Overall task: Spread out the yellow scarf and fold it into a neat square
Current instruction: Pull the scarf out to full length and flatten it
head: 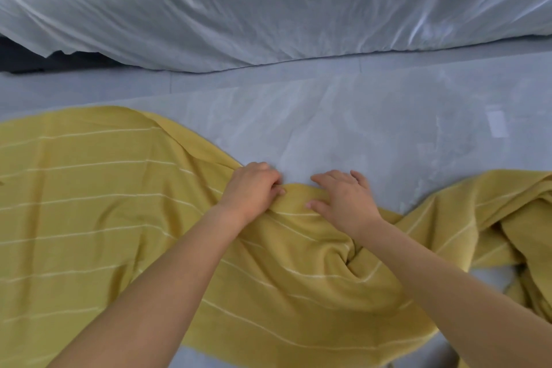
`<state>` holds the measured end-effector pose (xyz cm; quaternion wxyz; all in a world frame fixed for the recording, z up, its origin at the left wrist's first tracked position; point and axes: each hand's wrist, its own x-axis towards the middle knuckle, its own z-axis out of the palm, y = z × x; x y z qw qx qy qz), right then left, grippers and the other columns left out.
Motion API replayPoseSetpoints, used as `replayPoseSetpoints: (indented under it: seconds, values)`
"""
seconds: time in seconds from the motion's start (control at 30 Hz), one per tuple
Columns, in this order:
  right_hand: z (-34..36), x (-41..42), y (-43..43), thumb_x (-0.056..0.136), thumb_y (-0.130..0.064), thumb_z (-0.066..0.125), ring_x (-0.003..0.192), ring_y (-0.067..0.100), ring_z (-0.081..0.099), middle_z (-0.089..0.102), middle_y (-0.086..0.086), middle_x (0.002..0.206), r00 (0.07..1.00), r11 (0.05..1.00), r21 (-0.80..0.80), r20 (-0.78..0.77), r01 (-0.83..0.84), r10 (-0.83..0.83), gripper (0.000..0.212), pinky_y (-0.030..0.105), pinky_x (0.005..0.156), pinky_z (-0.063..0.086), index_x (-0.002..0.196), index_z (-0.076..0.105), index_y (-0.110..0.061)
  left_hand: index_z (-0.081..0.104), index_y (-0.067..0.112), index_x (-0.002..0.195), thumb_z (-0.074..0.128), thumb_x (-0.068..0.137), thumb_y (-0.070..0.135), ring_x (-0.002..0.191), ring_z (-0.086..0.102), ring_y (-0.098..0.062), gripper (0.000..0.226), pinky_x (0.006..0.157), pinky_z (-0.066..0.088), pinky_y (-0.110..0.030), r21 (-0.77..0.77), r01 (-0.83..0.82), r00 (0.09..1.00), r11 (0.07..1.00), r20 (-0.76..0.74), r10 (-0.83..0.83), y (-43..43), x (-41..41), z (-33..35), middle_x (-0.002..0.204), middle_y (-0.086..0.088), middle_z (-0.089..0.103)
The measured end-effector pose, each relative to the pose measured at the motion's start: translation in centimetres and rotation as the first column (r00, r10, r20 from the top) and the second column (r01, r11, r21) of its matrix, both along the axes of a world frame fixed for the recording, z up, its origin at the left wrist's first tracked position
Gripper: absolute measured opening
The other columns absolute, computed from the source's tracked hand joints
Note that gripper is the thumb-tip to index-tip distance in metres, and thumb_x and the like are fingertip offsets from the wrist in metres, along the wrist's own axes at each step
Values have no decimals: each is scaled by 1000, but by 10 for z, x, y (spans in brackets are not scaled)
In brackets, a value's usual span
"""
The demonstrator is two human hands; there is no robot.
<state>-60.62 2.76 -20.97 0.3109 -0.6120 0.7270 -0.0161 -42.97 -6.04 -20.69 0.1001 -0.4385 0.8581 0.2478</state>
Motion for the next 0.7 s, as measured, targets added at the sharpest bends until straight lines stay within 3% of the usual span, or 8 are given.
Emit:
replayPoseSetpoints:
  seconds: [0.17,0.27,0.33,0.43,0.53,0.6,0.7]
  values:
    - [4,-5,-4,80,-56,59,119,16,47,59,-7,121,999,998,54,40,32,-34,52,33,111,13,124,52,-30,63,17,85,60,87,32,84,56,-21,15,73,45,-37,15,-123,973,992,-197,124,1,4,17,86,2,60]
    - [12,-17,-7,75,-54,66,100,18,55,62,-6,100,977,983,107,134,152,-166,40,30,86,37,104,61,-28,62,19,86,60,87,33,81,60,-20,15,69,45,-34,3,-149,963,989,-228,146,-4,2,29,85,4,67]
    - [15,-34,-4,75,-51,68,88,18,52,56,-7,85,970,971,149,123,189,-208,26,29,71,38,85,60,-29,62,19,87,60,87,34,79,62,-23,15,68,46,-35,-12,-152,958,988,-248,145,-8,-2,36,84,2,69]
    - [14,-66,9,78,-46,67,82,22,53,51,-5,73,982,971,185,79,152,-169,33,34,68,42,61,49,-25,62,16,89,60,88,33,79,62,-27,17,68,46,-37,-35,-180,942,983,-295,162,-17,-13,45,83,-2,69]
    - [17,-92,22,81,-37,68,71,23,53,53,2,68,962,974,103,162,203,-218,31,32,65,41,66,53,-14,61,14,90,59,89,31,78,60,-28,17,67,43,-35,-74,-213,925,974,-338,177,-28,-21,52,84,-2,67]
    - [25,-105,24,83,-32,67,58,20,47,48,-2,56,933,952,-36,213,305,-291,28,26,57,37,67,51,-16,60,13,89,58,90,30,76,59,-26,17,65,40,-34,-78,-222,917,972,-355,181,-33,-27,54,81,0,65]
    - [45,-125,10,82,-32,67,55,17,47,55,-2,58,872,871,-155,248,467,-423,17,29,54,37,77,58,-19,59,12,89,58,90,29,75,58,-26,18,67,42,-35,-73,-231,905,970,-383,187,-37,-39,55,80,-1,64]
